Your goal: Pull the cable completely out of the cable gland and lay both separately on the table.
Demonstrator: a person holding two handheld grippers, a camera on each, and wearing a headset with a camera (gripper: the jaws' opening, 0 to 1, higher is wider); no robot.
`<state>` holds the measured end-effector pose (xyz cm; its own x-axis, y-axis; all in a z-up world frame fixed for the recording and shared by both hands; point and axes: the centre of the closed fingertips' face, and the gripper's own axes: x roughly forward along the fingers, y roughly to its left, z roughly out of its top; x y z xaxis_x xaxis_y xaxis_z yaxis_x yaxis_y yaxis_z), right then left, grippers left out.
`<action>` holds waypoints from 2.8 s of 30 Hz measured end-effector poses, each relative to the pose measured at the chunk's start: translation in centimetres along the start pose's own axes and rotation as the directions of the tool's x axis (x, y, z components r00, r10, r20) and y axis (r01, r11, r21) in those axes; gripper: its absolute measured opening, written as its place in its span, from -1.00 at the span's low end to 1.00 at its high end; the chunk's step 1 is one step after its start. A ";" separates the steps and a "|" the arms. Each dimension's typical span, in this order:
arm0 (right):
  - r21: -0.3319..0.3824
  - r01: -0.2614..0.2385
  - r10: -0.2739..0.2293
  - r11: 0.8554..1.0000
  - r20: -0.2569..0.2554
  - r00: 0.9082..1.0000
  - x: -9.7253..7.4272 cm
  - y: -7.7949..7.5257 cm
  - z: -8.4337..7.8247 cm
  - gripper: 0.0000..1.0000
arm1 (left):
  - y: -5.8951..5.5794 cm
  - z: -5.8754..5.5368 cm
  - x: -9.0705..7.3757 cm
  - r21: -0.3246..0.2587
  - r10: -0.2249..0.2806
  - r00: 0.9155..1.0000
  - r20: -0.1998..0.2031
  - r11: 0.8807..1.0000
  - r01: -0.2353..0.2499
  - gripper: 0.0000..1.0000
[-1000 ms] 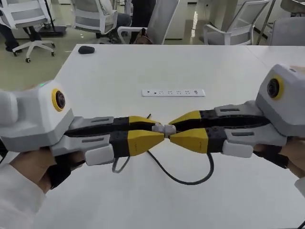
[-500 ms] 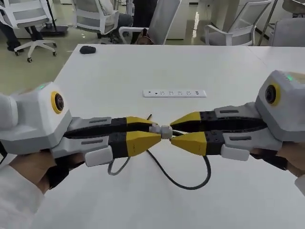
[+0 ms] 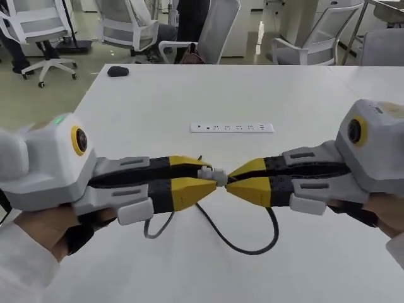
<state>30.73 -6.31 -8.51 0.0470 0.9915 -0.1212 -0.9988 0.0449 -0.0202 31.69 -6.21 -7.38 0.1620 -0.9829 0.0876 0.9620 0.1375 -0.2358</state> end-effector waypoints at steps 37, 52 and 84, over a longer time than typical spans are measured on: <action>-0.072 0.010 -0.021 0.997 -0.149 0.989 -1.4 -0.2 -2.6 -0.96 | 0.6 -1.6 -0.2 -0.050 0.005 0.998 -0.055 0.999 -0.008 -0.68; -0.112 0.051 -0.084 0.992 -0.314 0.946 -3.9 -1.2 -6.8 -0.97 | 1.0 -1.8 -1.4 -0.053 0.025 0.998 -0.049 0.998 -0.028 -0.68; -0.102 0.048 -0.069 0.994 -0.213 0.975 -1.7 -1.0 -1.8 -0.47 | 0.5 -2.5 -0.3 -0.027 0.036 0.995 -0.096 0.999 -0.039 -0.68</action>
<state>31.63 -8.27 -10.08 0.1174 0.9374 -0.3278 -0.9887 0.0794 -0.1271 31.60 -6.12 -9.94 0.1750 -0.9845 -0.0148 0.9487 0.1726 -0.2648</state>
